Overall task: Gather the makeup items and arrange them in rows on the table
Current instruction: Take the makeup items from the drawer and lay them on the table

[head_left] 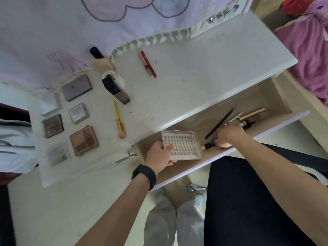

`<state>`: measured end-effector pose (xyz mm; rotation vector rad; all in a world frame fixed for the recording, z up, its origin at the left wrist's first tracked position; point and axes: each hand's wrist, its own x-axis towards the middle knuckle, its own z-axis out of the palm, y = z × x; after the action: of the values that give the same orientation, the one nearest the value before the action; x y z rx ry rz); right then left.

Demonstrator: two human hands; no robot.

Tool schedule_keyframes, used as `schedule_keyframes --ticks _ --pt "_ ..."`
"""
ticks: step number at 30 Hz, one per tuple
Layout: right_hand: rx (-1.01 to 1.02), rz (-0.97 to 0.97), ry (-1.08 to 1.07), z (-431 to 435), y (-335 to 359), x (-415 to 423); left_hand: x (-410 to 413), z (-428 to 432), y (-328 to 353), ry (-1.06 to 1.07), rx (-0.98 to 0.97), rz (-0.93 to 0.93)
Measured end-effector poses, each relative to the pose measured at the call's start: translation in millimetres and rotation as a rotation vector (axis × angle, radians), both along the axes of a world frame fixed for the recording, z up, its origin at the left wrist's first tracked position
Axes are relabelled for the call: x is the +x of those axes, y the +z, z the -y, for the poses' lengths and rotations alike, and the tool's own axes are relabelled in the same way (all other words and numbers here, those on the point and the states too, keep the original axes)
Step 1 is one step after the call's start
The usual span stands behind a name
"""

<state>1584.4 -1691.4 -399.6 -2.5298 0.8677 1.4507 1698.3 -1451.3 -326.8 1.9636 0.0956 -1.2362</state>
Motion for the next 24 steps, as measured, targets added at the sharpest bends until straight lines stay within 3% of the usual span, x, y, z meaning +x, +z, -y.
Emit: schedule_keyframes --ticks 3,6,11,14,19,21,24 --pt "0.087 -0.001 0.017 -5 2 0 3 -2 11 0.035 -0.021 -0.109" --pt "0.043 0.058 0.087 -9 5 -3 5 -4 22 0.001 -0.017 -0.119" --pt "0.052 0.387 -0.08 -7 26 -12 10 -2 42 -0.065 -0.028 -0.103" --pt "0.191 0.717 -0.468 -11 52 -20 14 1 56 -0.045 -0.059 -0.114" --pt "0.684 1.099 -1.324 -26 99 -37 25 16 88 0.107 -0.139 -0.053" --pt "0.705 1.168 -1.502 -29 110 -36 31 24 98 0.159 -0.18 0.033" --pt "0.67 1.182 -1.593 -30 119 -22 43 43 113 0.255 -0.276 0.119"
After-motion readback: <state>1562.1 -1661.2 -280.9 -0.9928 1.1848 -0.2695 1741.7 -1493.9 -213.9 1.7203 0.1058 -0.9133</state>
